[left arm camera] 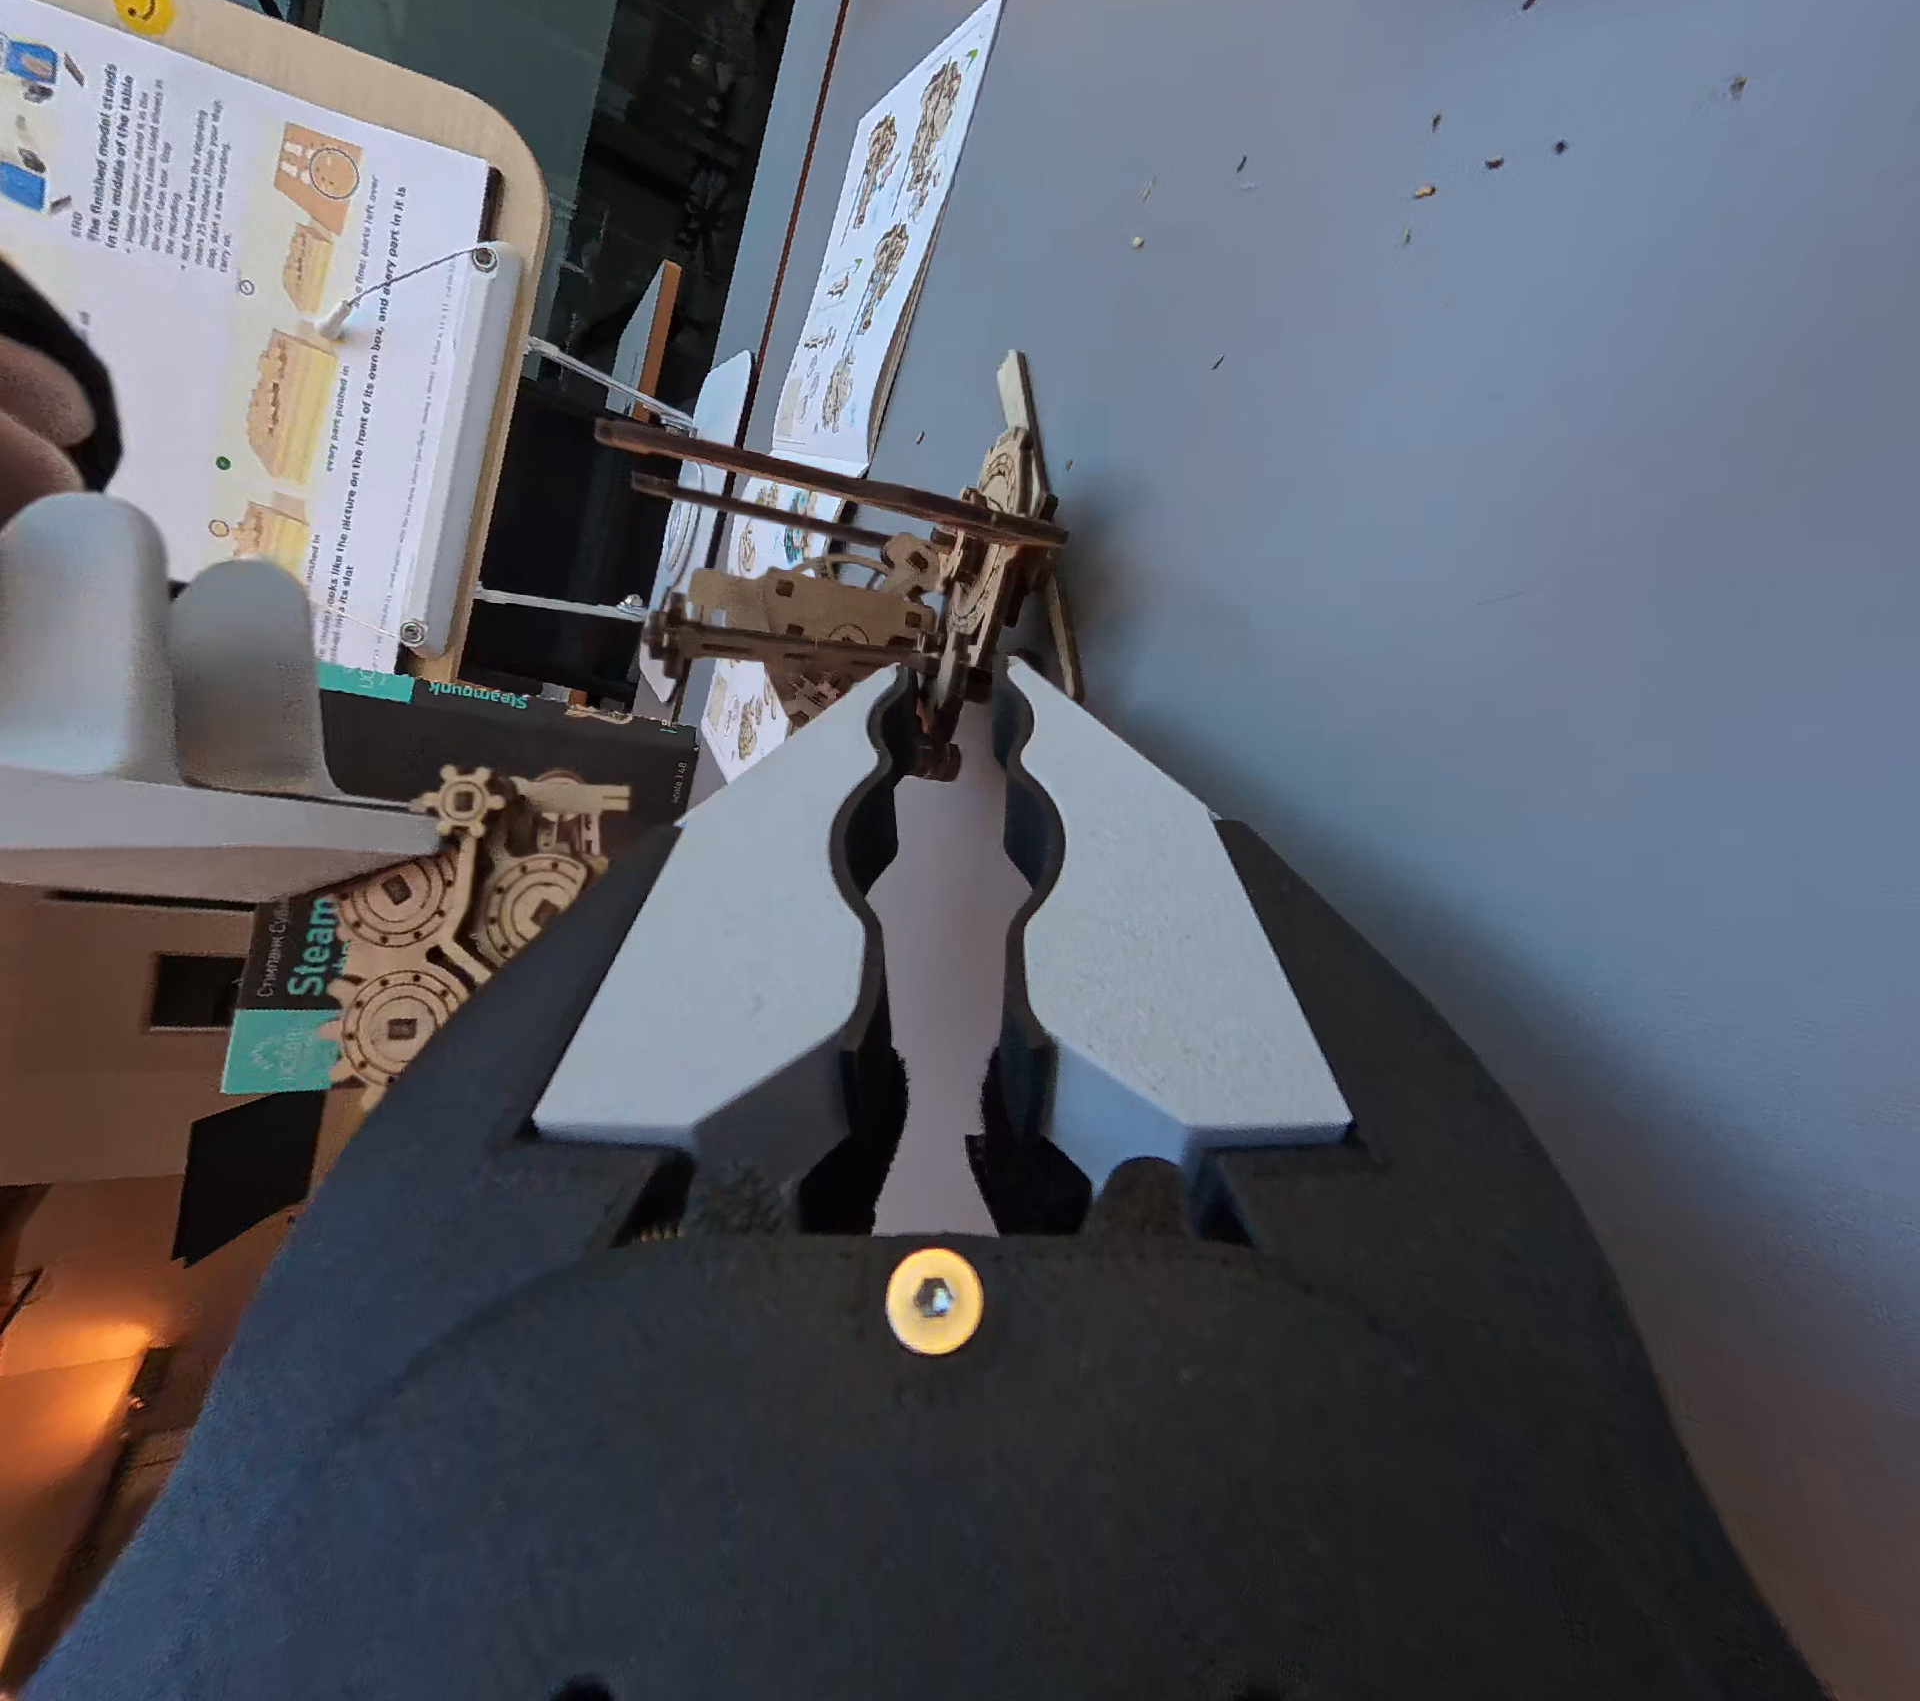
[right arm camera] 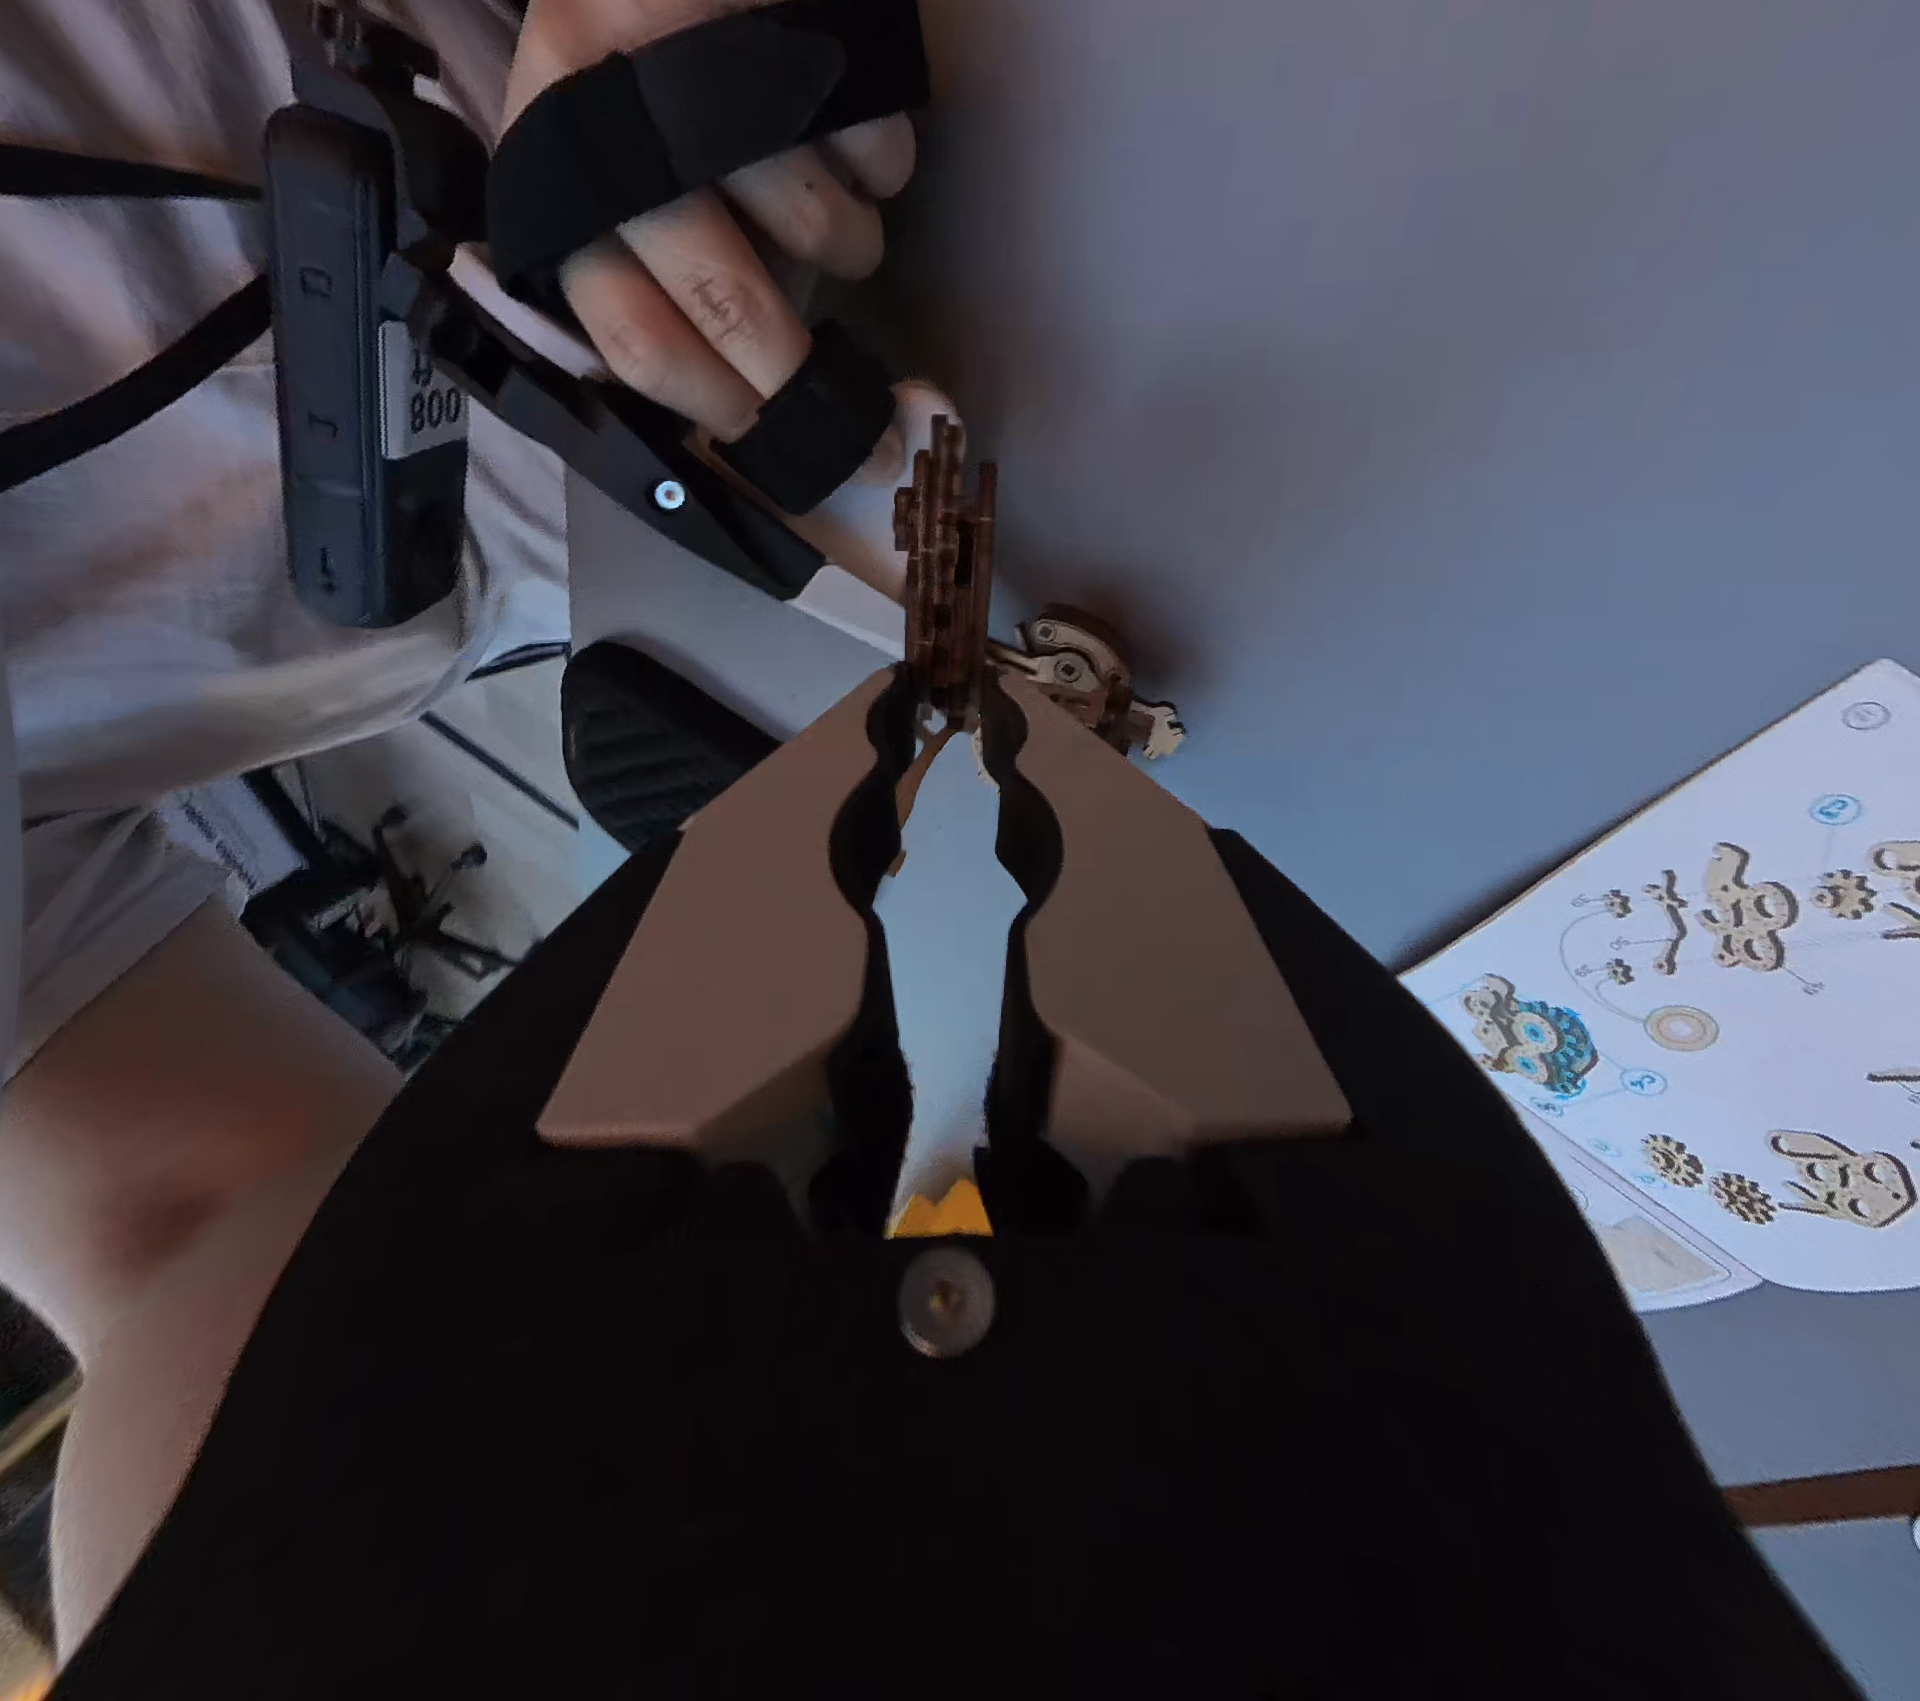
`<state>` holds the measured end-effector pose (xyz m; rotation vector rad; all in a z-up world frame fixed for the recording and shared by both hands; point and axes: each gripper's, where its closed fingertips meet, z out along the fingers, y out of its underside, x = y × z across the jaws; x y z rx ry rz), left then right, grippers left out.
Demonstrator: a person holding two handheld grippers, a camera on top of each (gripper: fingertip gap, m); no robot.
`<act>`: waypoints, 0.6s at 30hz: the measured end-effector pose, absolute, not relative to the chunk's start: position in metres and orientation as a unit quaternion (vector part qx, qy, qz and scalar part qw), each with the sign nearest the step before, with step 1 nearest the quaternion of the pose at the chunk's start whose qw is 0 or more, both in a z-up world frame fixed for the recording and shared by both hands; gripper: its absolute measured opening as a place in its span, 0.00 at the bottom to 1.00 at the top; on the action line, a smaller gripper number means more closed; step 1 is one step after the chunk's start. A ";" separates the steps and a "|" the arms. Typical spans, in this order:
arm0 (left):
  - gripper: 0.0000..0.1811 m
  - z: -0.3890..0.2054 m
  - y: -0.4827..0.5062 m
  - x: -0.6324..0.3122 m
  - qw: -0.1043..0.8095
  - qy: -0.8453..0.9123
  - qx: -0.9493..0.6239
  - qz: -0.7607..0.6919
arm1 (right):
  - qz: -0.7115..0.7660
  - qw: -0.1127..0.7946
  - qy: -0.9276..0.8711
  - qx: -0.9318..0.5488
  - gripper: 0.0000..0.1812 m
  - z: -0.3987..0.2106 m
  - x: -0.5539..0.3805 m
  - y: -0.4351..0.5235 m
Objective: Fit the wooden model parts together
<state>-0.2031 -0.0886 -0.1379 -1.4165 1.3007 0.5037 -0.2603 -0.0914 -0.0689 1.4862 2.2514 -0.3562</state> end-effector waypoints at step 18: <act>0.13 -0.101 -0.120 -0.192 0.635 0.516 -0.569 0.080 | -0.476 0.121 0.515 0.703 0.06 -0.125 -0.329 -0.048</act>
